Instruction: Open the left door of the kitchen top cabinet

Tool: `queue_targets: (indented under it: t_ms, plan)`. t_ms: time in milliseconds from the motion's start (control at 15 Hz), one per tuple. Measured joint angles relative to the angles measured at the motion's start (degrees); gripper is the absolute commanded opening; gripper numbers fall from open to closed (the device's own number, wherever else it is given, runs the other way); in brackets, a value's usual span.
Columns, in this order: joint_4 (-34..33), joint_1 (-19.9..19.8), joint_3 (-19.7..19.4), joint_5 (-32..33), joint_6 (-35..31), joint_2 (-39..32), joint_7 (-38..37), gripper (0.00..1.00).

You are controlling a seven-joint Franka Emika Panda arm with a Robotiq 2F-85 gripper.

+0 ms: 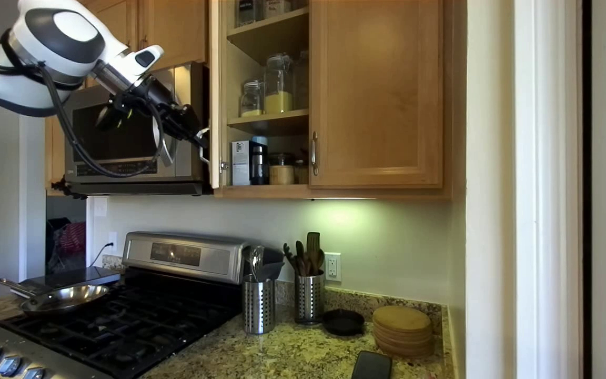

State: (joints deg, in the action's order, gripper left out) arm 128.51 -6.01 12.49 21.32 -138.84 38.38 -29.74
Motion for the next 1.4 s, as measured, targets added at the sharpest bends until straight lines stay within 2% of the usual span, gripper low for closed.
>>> queue_targets:
  t_ms: [133, 200, 267, 533, 867, 1067, 1400]
  plan:
    - [0.22, 1.46, 0.54, -2.60, 2.14, 1.66, 2.57, 0.09]
    - [0.25, 2.31, 0.76, -3.71, 3.08, 2.31, 3.89, 0.41]
    - [0.28, 3.31, 0.90, -4.88, 3.91, 2.97, 5.24, 0.42]
    - [0.08, 7.53, 0.72, -9.16, 4.12, 3.45, 12.09, 0.66]
    - [-0.21, 10.74, -4.08, -14.96, 5.07, 1.96, 24.00, 0.98]
    - [-0.30, 10.85, -6.67, -15.59, 8.65, 0.44, 28.24, 1.00]
    - [-0.31, 10.33, -9.20, -15.52, 14.41, -0.35, 31.27, 1.00]
